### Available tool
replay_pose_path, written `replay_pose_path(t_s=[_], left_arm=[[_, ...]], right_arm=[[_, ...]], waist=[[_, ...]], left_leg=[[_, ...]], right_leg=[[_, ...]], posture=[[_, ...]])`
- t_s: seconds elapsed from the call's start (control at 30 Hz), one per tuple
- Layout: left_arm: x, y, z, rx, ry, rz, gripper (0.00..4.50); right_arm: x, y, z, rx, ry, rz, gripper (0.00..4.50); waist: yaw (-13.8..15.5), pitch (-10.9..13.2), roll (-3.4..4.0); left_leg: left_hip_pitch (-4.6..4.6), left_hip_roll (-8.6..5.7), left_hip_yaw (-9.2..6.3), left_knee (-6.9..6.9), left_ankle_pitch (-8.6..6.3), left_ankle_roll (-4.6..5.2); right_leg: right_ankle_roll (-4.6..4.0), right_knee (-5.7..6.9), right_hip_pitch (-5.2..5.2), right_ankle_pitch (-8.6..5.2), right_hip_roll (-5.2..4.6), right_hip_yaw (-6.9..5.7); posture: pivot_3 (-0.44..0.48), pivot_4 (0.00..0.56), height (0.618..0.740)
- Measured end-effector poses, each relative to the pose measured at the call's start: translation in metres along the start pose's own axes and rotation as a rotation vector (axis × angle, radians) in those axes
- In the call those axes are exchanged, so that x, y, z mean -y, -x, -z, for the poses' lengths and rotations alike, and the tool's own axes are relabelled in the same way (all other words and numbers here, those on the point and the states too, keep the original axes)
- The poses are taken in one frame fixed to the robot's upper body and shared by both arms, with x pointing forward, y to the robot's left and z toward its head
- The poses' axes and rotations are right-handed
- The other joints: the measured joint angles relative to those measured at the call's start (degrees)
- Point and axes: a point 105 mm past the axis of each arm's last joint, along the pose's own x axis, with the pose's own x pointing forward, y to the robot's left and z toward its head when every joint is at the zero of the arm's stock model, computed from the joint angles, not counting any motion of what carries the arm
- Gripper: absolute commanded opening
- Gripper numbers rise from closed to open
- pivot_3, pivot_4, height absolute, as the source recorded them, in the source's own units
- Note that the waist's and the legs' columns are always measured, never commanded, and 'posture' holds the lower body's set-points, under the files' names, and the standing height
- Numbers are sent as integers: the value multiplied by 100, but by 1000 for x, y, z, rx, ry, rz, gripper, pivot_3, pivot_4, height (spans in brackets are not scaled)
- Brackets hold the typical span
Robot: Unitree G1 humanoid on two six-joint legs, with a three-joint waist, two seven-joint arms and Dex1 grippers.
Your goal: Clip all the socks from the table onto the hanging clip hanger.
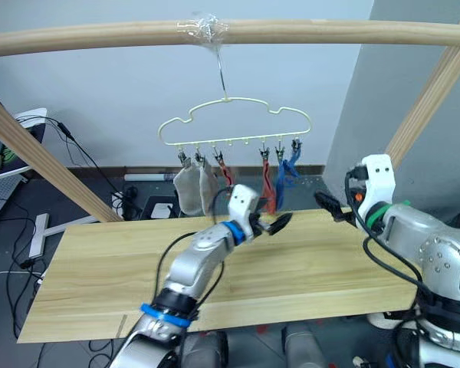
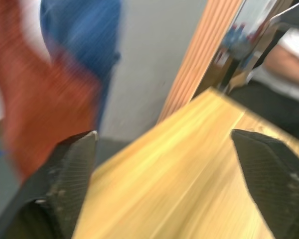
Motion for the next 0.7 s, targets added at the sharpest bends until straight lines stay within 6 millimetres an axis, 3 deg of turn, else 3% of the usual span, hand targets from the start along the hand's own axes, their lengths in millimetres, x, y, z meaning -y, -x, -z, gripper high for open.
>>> replay_pose_path(t_s=[0.2,0.3,0.33,0.4,0.47,0.53,0.7], left_arm=[[-84,106,-6,-119,-134,-193,4467],[-102,133,-12,-159,-173,-240,4467],[-107,150,-9,-201,-179,-227,4467],[-134,207,-4,-326,-181,-299,4467],[-153,252,-17,-389,-216,-375,4467],[-156,273,-28,-420,-276,-369,4467],[-155,289,-15,-460,-228,-336,4467]], right_arm=[[7,12,28,-19,161,-75,4500],[6,16,30,-3,234,-125,4500],[2,20,30,4,271,-176,4500],[3,33,33,-20,328,-240,4500],[12,41,30,-32,374,-251,4500],[16,48,25,-36,417,-274,4500],[23,53,17,-24,425,-295,4500]], waist=[[46,0,-2],[107,-1,-5],[146,-1,-16],[134,0,-39],[178,-1,-43],[258,-7,-39],[481,-27,-70]], left_leg=[[-1,3,4,4,0,-1],[0,0,8,14,0,-1],[0,2,7,12,0,-1],[3,16,10,-4,-1,-1],[-2,16,15,-5,-1,-1],[-1,8,27,-2,-1,-2],[-5,11,27,2,-1,-3]], right_leg=[[-25,0,-4,-15,-1,0],[-23,-3,3,-14,-7,1],[-24,-1,0,-15,-6,-1],[-35,5,-16,-21,2,-4],[-37,5,-24,-21,-2,-3],[-36,1,-22,-21,-17,-1],[-36,1,-24,-21,-19,-10]], posture=[[28,170,740],[67,161,740],[92,152,740],[108,148,740],[122,143,740],[125,141,740],[130,128,740]])
